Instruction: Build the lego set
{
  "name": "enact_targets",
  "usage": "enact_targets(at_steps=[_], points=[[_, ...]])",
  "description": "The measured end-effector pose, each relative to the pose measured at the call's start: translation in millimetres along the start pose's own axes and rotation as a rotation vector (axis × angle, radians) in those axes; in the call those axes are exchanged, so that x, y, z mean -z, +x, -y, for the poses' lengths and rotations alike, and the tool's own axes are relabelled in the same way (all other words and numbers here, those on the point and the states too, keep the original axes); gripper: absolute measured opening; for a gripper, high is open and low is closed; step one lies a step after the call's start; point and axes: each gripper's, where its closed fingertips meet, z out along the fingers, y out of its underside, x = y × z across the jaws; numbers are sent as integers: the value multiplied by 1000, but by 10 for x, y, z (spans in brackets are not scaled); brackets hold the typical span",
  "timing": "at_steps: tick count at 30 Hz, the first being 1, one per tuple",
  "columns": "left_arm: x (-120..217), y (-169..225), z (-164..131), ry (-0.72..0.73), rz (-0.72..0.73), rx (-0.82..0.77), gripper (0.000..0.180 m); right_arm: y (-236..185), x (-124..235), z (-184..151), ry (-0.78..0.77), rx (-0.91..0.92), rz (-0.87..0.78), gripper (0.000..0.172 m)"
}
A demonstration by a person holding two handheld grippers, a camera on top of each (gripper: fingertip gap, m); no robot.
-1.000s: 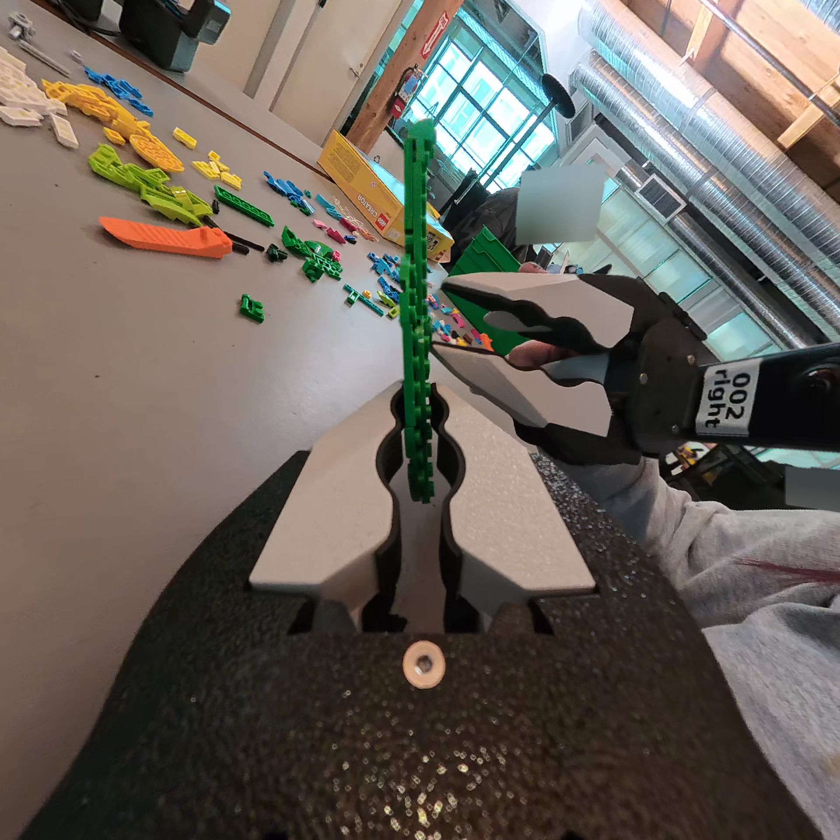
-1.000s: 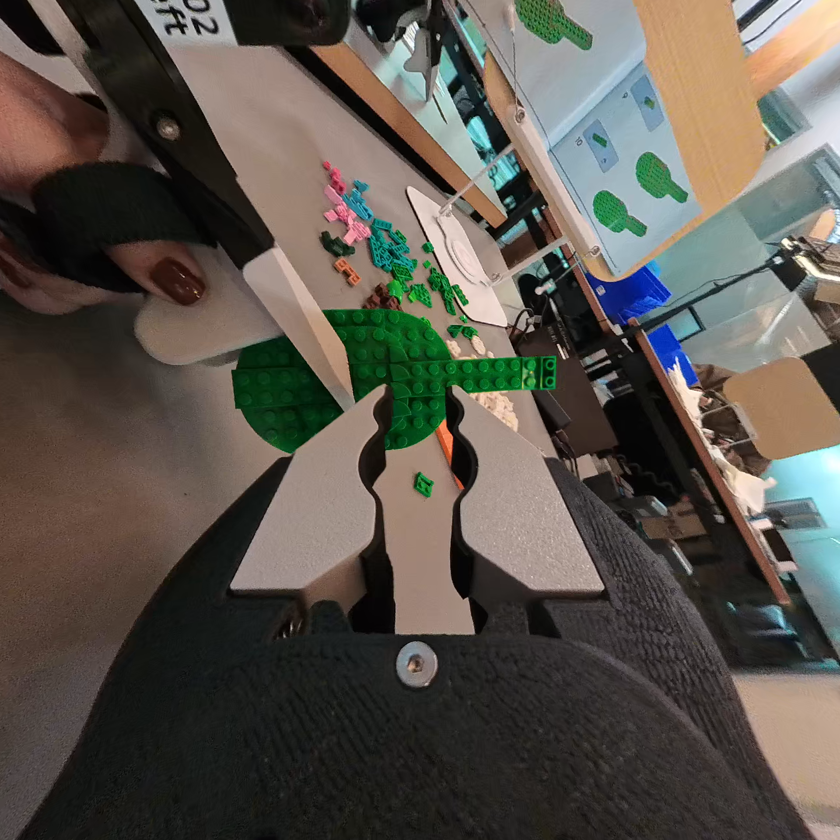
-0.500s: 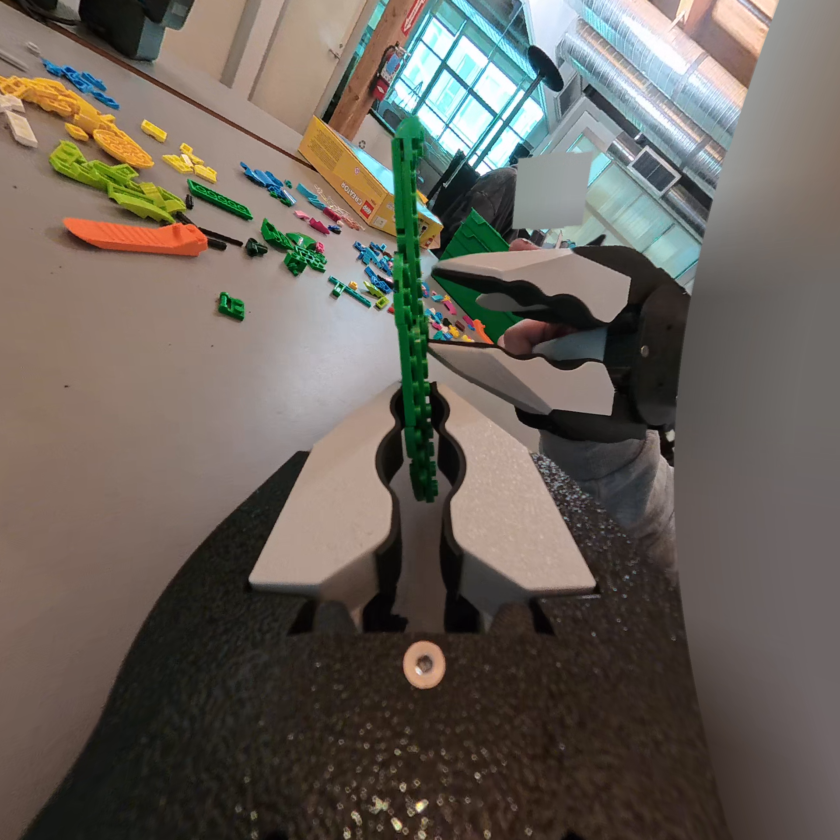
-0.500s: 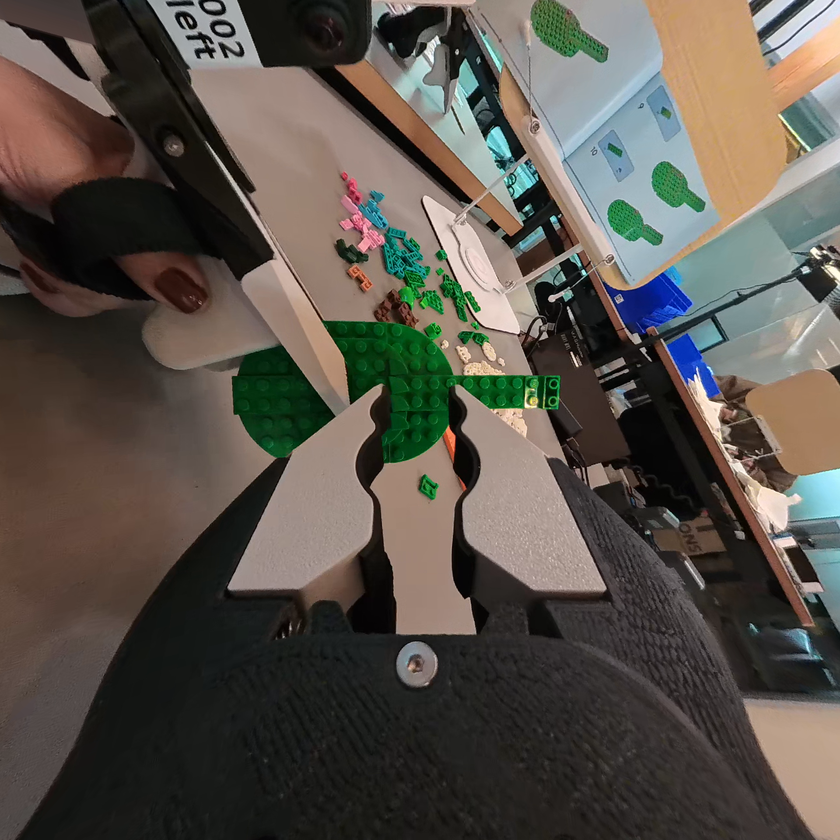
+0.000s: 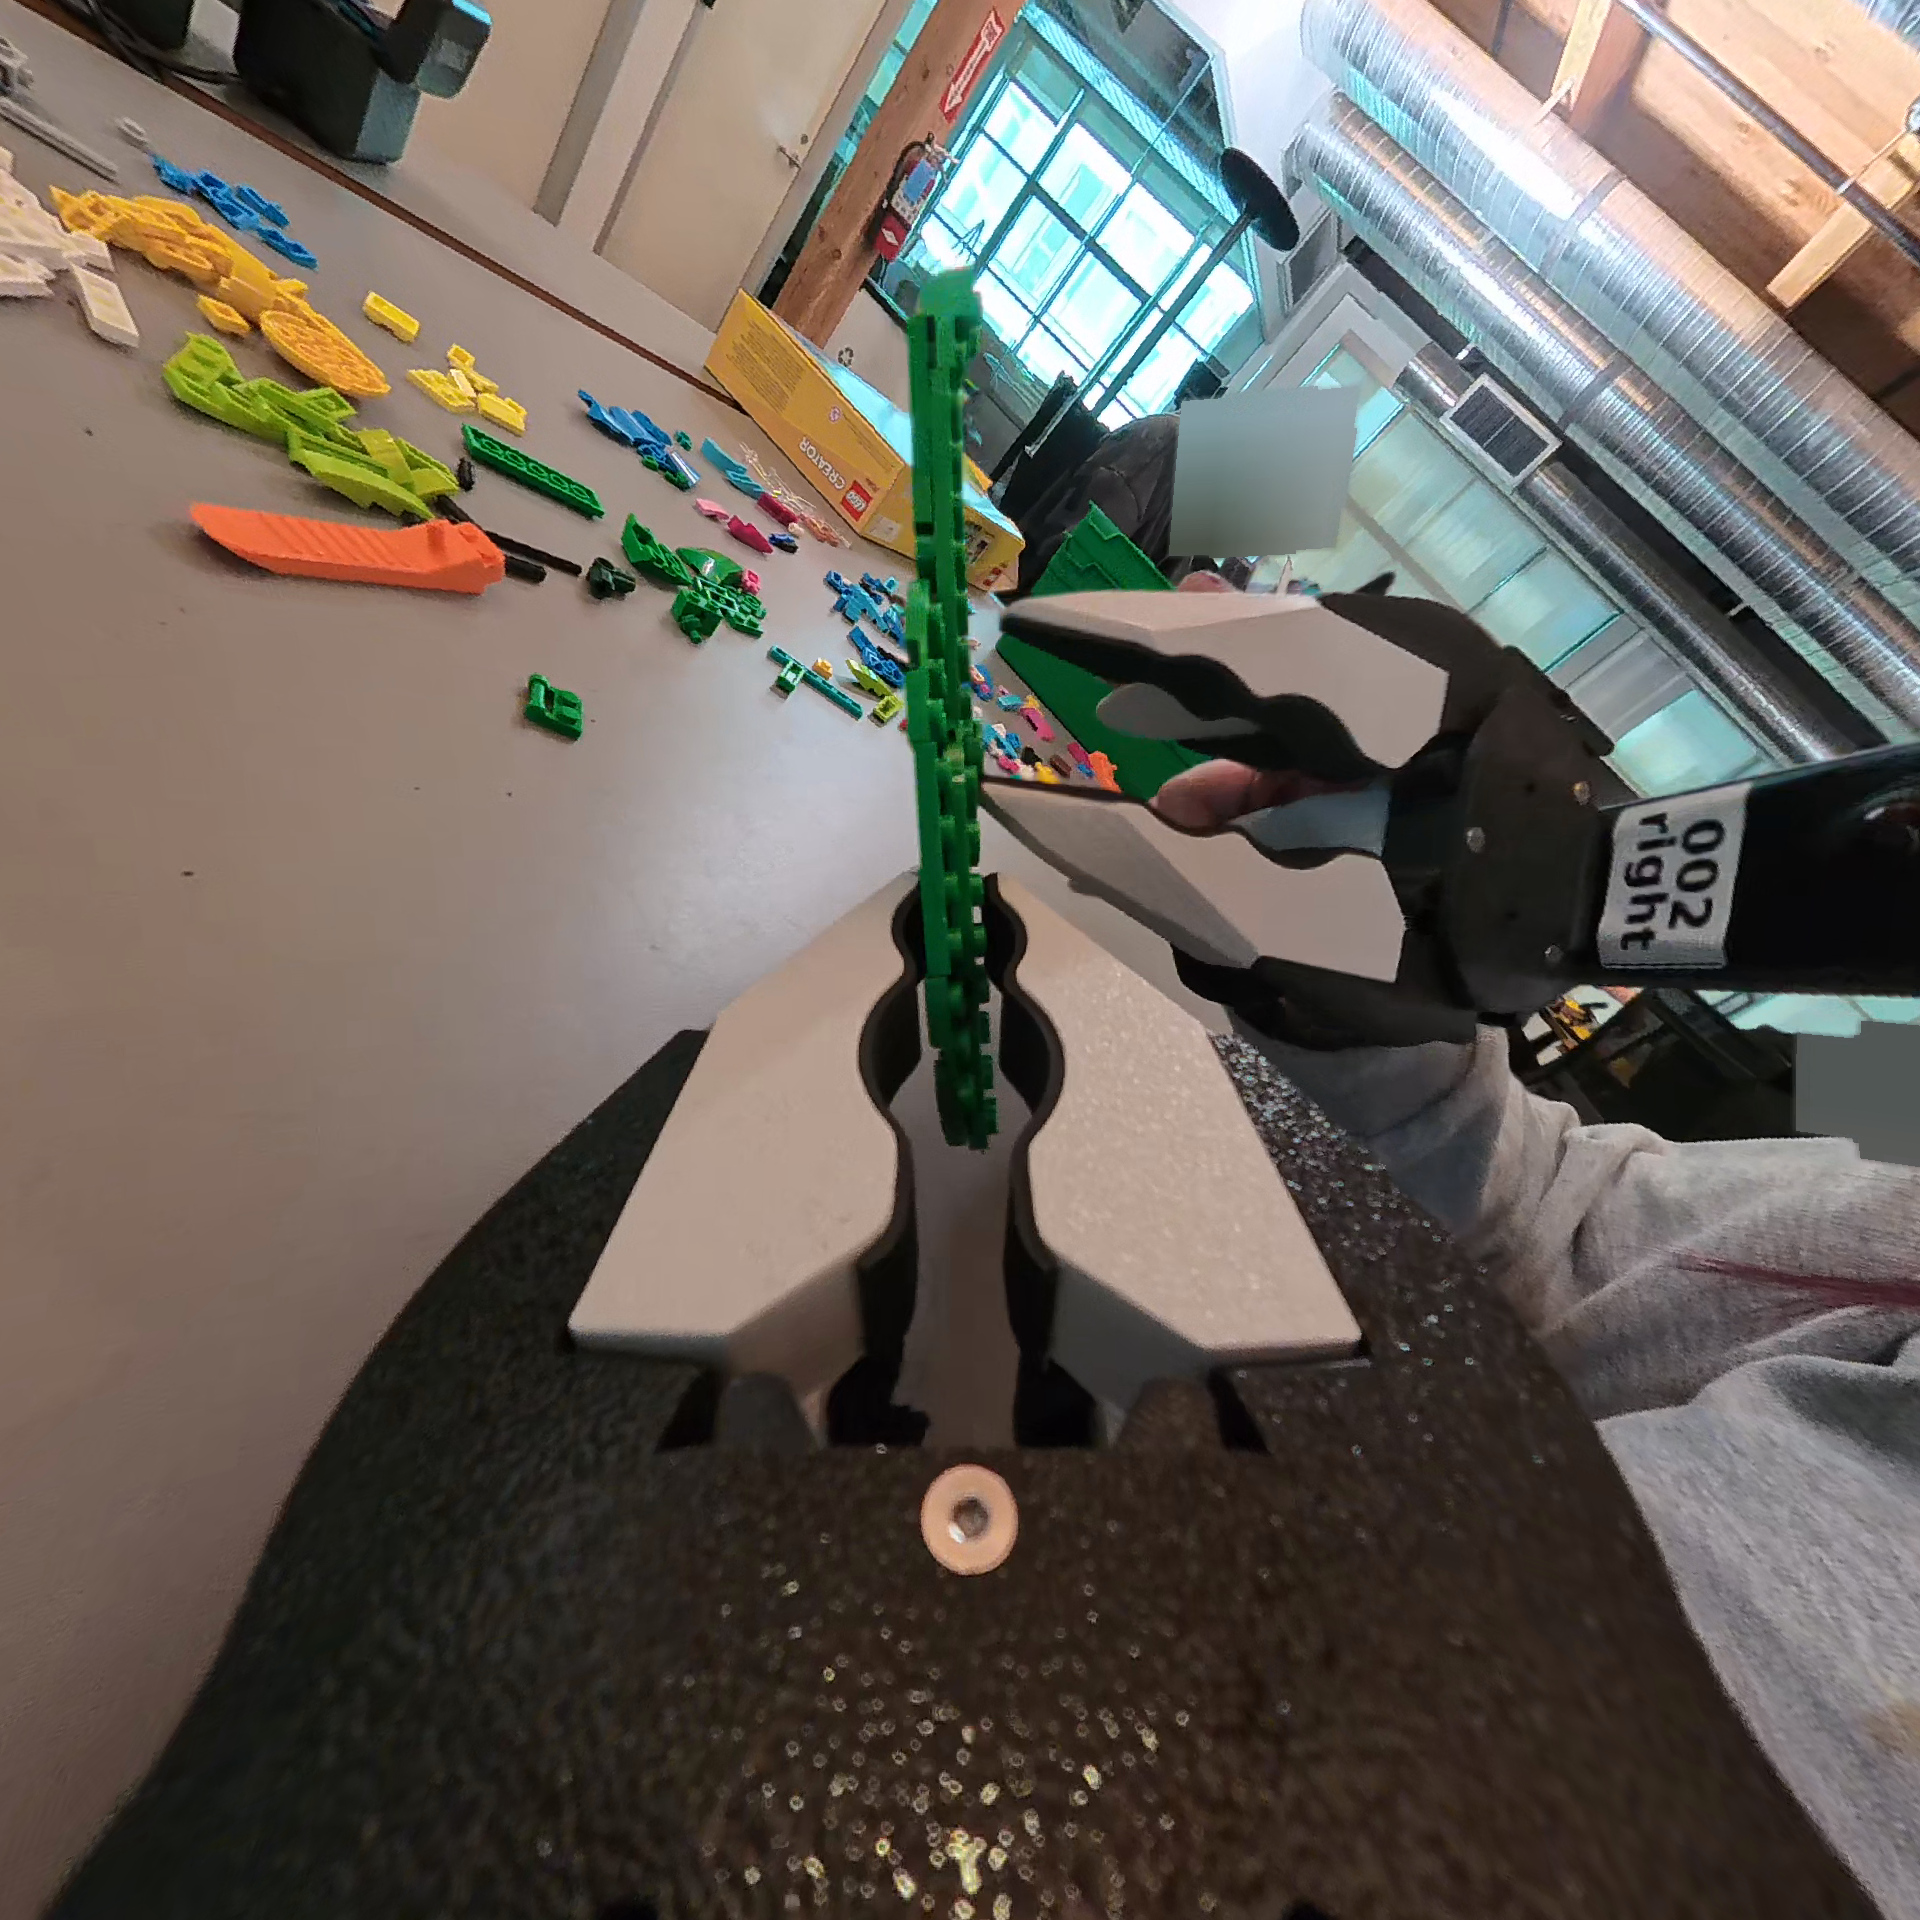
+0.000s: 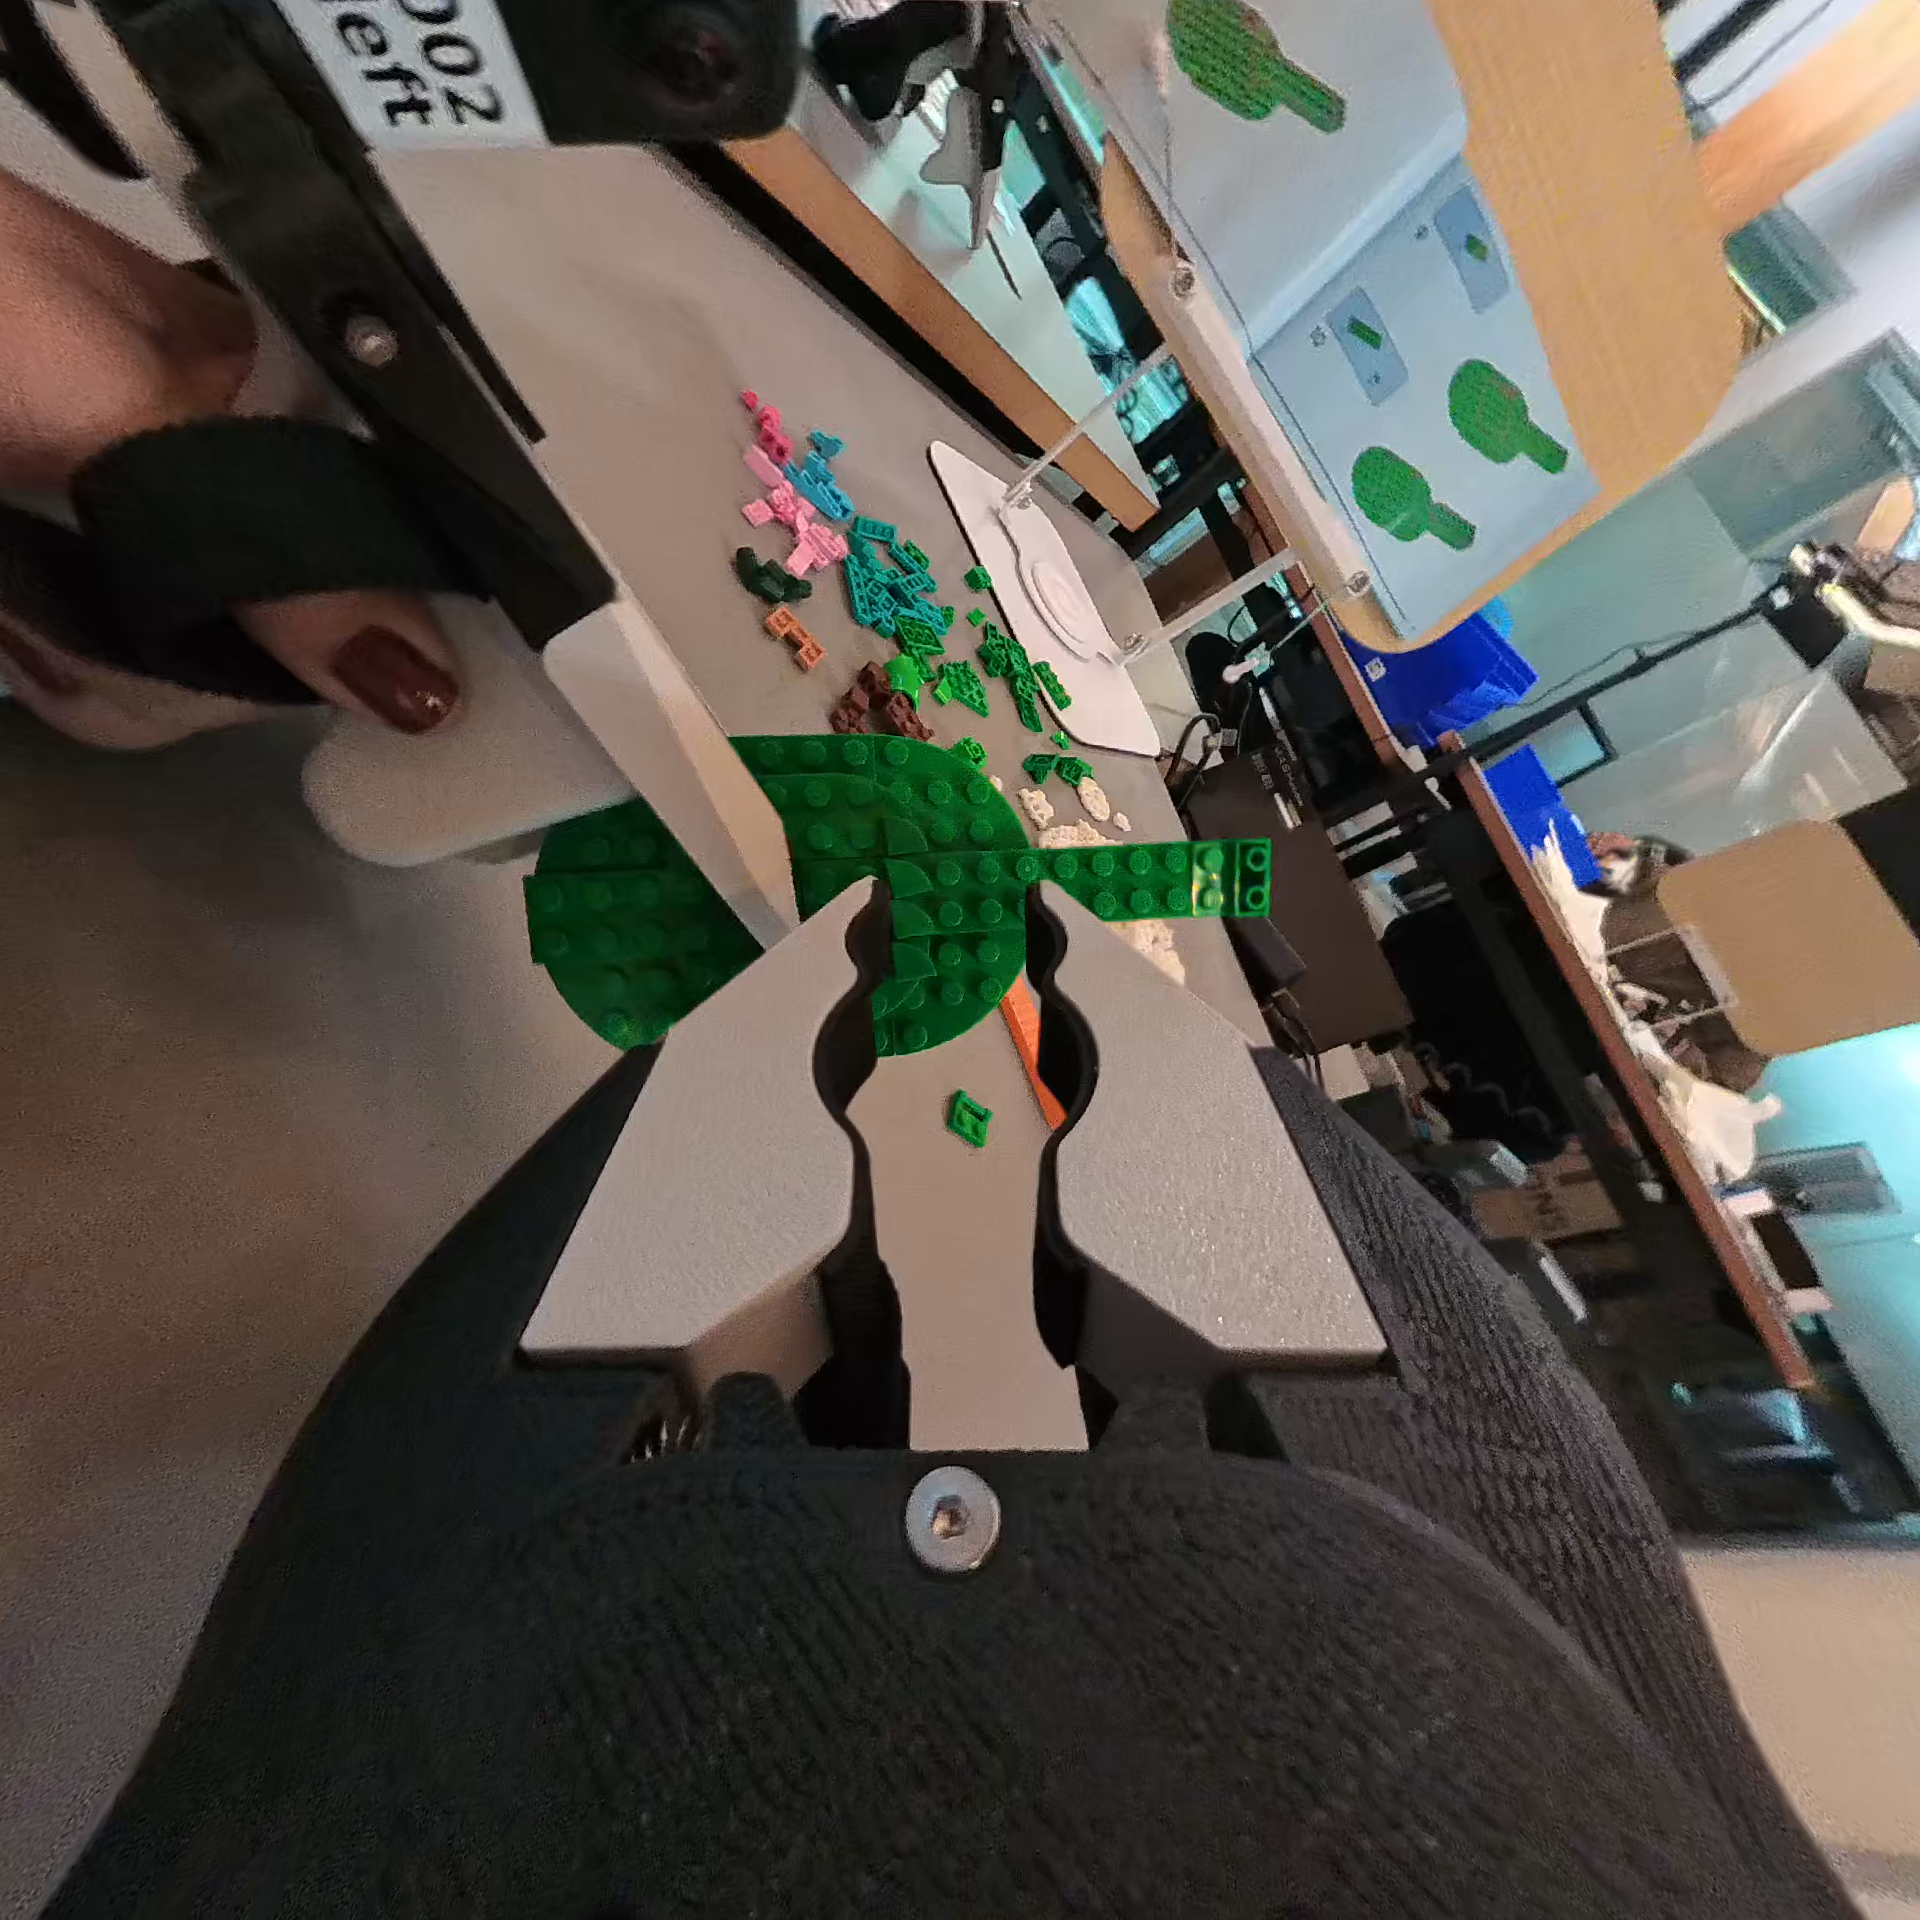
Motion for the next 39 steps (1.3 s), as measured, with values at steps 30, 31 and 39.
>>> enact_targets(at_steps=[30, 31, 39], points=[[59, -72, 115, 35, -72, 174, 5, 341, 178, 144, 201, -97, -172, 31], [76, -100, 142, 32, -91, 203, 5, 473, 240, 107, 238, -90, -258, 30], [247, -154, 342, 41, -303, 449, 5, 750, 327, -380, 205, -18, -559, 23]])
